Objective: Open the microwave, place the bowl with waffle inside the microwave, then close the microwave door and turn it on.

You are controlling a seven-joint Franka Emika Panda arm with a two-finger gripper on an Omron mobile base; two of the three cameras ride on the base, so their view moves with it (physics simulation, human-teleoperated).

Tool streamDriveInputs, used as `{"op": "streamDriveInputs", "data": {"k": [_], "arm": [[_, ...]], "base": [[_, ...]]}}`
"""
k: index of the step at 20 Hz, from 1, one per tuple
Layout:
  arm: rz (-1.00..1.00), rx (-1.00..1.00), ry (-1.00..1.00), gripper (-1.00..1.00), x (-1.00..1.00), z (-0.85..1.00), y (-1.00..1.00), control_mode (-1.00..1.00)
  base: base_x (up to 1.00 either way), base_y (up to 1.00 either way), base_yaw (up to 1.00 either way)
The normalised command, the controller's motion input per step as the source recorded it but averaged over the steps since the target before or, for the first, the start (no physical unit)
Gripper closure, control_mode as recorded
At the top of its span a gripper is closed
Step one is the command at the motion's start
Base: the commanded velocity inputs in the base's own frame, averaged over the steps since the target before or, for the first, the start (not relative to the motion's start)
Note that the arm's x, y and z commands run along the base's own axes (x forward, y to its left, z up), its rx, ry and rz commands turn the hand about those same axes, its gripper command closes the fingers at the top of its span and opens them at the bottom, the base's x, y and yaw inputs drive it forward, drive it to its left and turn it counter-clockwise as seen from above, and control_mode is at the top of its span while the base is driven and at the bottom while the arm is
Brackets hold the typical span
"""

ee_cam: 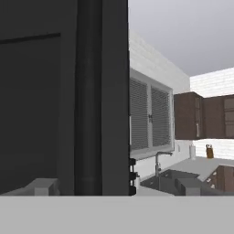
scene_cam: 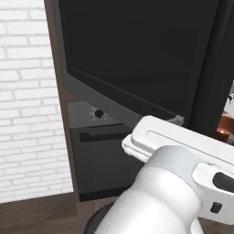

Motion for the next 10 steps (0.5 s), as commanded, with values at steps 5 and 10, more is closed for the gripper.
{"op": "streamDriveInputs", "data": {"k": [5, 10], "arm": [[0.00, 0.10, 0.00, -1.00, -0.38, 0.04, -0.15, -1.00], [0.18, 0.40, 0.01, -1.00, 0.00, 0.01, -0.93, -1.00]], "base": [[0.00, 0.00, 0.00], [0.00, 0.00, 0.00]]}}
